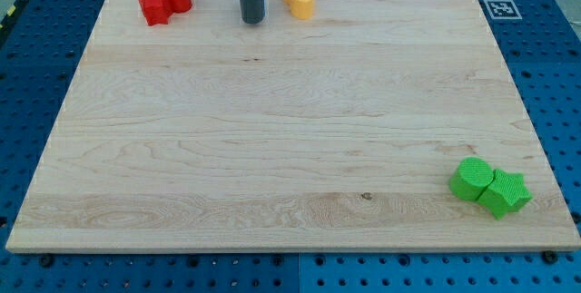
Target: Push the red circle above the red star
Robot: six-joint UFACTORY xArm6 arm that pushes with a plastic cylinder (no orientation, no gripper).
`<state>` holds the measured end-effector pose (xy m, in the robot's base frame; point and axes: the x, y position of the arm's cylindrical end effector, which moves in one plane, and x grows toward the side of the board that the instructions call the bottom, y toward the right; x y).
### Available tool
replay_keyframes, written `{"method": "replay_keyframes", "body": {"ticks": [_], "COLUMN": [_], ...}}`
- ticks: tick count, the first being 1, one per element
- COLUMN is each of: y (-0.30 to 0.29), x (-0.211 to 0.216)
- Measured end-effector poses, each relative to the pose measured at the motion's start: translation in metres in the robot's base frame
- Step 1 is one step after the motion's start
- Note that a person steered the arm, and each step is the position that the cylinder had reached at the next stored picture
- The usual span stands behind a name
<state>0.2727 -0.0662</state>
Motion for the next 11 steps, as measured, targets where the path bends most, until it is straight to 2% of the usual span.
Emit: {"method": "replay_keyframes", "body": {"ticks": [2, 6, 11], "y": [-0.051, -0.078, -0.134], "x": [0.0, -0.034, -0.044]}}
